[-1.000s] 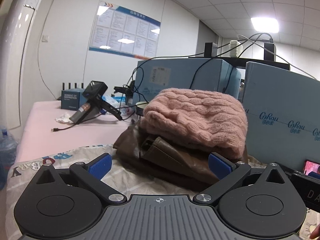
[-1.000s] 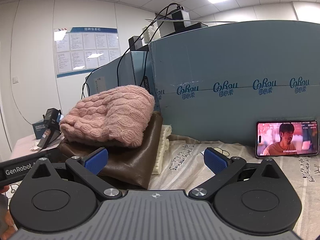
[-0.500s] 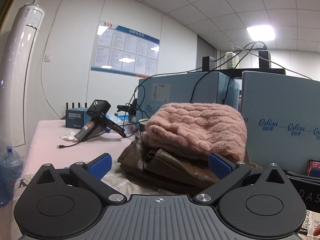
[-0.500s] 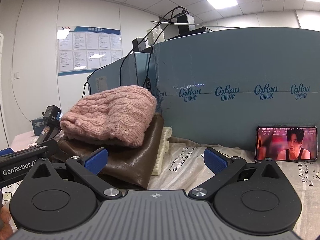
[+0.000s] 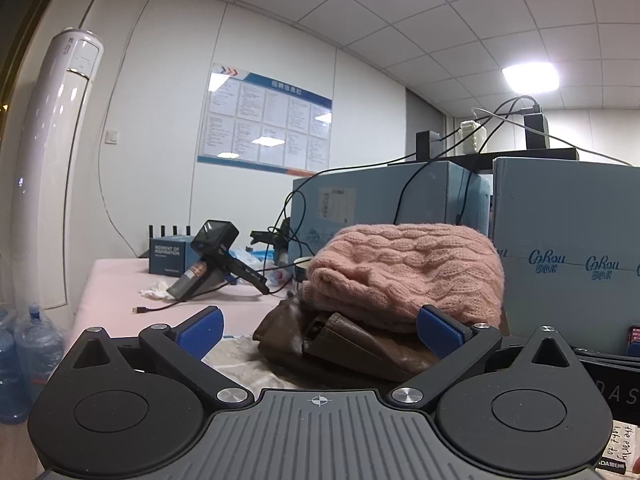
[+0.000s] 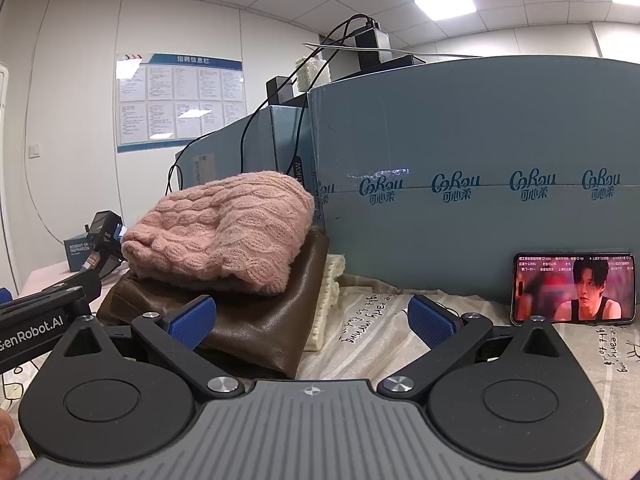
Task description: Fold clothes
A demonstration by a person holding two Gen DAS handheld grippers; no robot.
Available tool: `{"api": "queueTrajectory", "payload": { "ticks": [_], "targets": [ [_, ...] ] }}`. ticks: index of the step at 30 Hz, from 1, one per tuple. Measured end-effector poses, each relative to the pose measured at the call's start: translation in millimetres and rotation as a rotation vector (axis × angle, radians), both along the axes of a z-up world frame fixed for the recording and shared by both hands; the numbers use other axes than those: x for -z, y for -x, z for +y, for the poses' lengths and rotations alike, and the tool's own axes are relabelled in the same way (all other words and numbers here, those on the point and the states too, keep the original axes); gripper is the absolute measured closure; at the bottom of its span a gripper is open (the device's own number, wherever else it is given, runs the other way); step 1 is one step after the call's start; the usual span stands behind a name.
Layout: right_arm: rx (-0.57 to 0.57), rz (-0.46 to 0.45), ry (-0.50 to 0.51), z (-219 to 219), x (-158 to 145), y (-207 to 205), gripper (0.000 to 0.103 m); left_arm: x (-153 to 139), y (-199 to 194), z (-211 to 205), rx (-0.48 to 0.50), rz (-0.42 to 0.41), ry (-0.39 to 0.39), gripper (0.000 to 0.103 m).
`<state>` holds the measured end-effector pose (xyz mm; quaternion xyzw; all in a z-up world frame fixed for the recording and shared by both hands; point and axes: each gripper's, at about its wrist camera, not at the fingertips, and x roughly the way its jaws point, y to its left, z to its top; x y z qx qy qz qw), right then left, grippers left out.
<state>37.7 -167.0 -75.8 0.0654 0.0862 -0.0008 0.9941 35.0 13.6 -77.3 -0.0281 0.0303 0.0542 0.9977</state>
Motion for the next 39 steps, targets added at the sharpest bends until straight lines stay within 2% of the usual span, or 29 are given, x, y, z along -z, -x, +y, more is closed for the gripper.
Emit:
{"api": "queueTrajectory", "payload": {
  "ticks": [39],
  "targets": [
    [-0.003,0.016,-0.008,0.0,1.3,-3.1,0.000,0.6,4.2,4.3,-0.002,-0.023,0.024,0.000]
  ]
}}
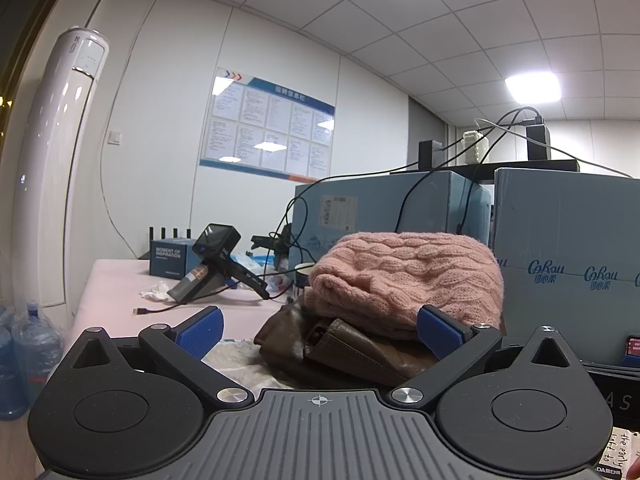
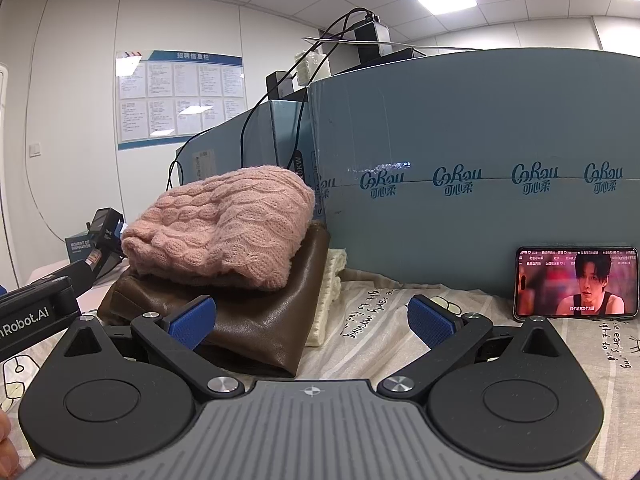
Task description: Fold clothes
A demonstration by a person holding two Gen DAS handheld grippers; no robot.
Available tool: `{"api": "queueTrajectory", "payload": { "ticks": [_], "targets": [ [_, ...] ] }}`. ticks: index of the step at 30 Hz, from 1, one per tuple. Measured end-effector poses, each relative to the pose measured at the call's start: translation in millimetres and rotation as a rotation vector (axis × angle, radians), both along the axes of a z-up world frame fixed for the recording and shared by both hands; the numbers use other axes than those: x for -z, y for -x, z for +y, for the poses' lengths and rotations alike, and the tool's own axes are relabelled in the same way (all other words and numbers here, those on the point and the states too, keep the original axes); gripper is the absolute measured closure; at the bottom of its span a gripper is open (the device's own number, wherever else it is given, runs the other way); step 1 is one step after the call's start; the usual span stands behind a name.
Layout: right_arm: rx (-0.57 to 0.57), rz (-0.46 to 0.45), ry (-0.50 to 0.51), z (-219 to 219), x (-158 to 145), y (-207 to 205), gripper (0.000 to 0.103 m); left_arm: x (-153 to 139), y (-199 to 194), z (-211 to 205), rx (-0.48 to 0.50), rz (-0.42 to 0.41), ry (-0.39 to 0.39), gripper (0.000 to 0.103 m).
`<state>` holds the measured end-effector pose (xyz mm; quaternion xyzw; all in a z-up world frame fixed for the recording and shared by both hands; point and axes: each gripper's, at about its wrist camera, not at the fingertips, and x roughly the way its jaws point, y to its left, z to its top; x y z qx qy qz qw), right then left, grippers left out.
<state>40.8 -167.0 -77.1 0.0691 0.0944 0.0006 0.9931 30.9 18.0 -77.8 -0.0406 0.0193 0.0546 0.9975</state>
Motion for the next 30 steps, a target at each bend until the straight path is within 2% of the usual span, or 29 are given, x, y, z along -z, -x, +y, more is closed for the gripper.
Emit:
{"api": "queueTrajectory", "payload": {
  "ticks": [30],
  "targets": [
    [0.000,0.007,-0.004,-0.2,0.7,-1.2,0.000,-0.6,-0.7,1.1,0.000,0.002,0.009,0.000]
  ]
}}
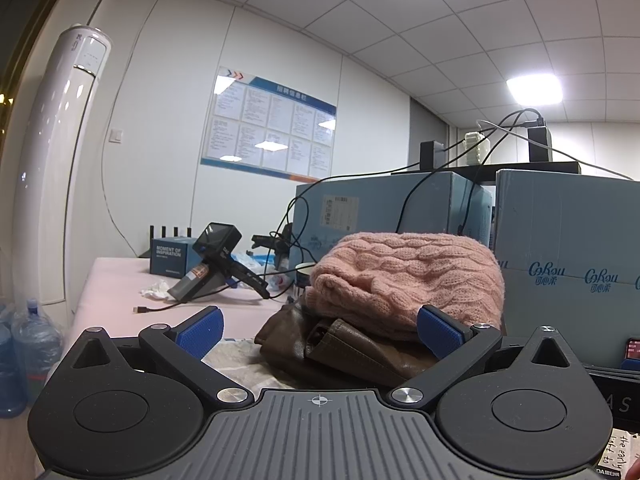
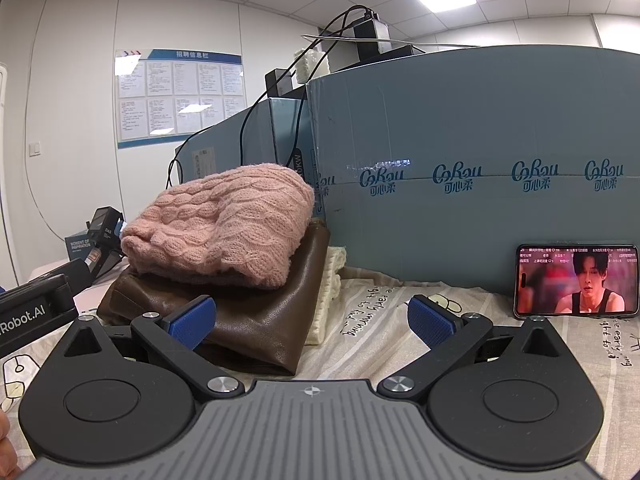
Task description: Fold clothes
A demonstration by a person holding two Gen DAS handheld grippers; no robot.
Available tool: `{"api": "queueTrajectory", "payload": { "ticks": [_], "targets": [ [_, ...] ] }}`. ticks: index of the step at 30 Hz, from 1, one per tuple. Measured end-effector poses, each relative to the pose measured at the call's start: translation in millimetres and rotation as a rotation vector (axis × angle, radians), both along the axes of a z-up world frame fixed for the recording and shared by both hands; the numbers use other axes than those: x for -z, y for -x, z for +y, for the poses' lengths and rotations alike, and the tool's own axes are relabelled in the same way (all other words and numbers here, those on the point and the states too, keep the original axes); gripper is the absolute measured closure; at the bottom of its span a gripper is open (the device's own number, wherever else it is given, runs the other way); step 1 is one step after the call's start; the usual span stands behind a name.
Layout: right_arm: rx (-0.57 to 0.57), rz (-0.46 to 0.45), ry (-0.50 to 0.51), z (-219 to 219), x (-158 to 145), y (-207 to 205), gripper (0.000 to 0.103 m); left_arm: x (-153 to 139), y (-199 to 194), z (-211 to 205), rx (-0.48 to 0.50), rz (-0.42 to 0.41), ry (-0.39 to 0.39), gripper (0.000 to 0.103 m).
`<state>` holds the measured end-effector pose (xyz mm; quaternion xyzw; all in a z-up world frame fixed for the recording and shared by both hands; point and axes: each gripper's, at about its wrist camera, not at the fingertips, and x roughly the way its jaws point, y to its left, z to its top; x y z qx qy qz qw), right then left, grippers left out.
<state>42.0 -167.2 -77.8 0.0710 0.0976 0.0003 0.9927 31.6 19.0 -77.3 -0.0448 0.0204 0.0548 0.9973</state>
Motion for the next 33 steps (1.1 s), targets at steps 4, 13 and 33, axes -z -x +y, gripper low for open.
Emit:
{"api": "queueTrajectory", "payload": {
  "ticks": [4,13,33],
  "targets": [
    [0.000,0.001,-0.002,-0.3,-0.2,-0.3,0.000,-0.2,0.4,-0.2,0.002,0.000,-0.001,0.000],
    [0.000,0.006,-0.004,-1.0,0.1,-1.2,0.000,-0.1,-1.4,-0.9,0.014,0.005,-0.003,0.000],
    [-0.001,0.013,-0.004,-0.4,0.4,-1.0,0.000,-0.2,-2.4,1.8,0.004,0.006,0.020,0.000]
  ]
}}
